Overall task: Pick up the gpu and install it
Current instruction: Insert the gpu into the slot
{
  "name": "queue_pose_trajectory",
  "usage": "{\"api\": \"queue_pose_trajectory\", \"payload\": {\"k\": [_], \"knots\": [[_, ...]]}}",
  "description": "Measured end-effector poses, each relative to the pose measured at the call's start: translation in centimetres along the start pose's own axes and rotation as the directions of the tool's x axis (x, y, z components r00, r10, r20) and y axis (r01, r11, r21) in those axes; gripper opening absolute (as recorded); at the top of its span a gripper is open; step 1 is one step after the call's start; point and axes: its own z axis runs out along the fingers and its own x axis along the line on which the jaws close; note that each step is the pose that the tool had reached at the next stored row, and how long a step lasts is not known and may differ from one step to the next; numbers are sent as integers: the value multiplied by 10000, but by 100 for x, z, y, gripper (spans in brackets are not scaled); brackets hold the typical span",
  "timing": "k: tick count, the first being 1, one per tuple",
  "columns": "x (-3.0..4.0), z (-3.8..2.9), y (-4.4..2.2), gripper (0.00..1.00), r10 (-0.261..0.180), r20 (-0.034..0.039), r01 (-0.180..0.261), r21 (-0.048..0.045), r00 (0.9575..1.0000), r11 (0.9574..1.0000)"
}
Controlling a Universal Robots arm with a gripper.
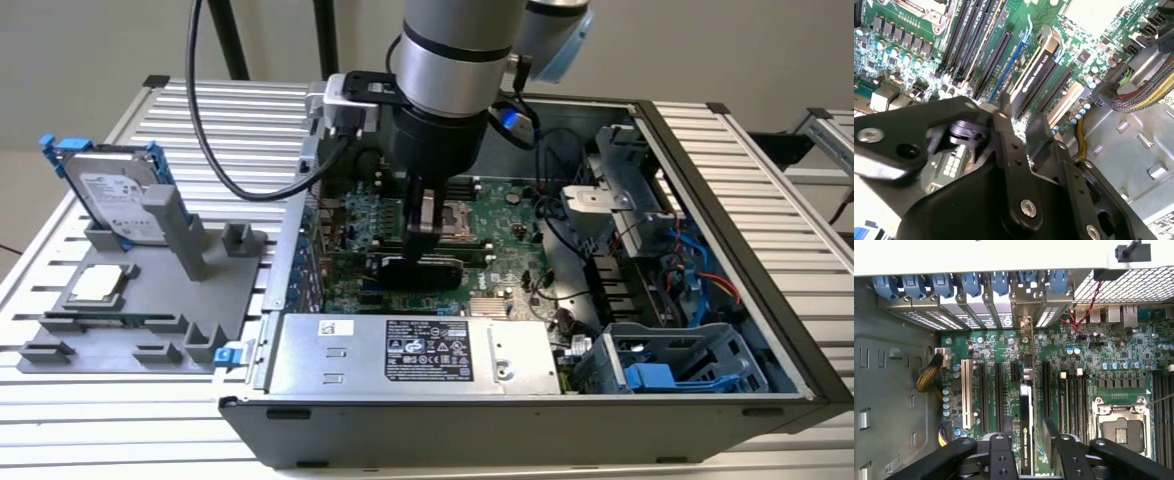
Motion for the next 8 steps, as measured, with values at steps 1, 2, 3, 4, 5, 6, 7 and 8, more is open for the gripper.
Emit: {"api": "queue_pose_trajectory", "payload": {"k": [1,2,3,4,5,6,7,8], "knots": [[0,-5,0,0,0,-1,0,0,10000,10000],[0,-10,1,0,0,0,0,-1,10000,10000],[0,-15,1,0,0,0,0,0,10000,10000],[0,-19,2,0,0,0,0,0,10000,10000],[0,-24,2,0,0,-1,0,0,10000,10000],[0,-29,2,0,0,0,0,0,10000,10000],[0,-34,3,0,0,0,0,0,10000,10000],[0,-39,3,0,1,-1,-1,0,10000,10000]]}}
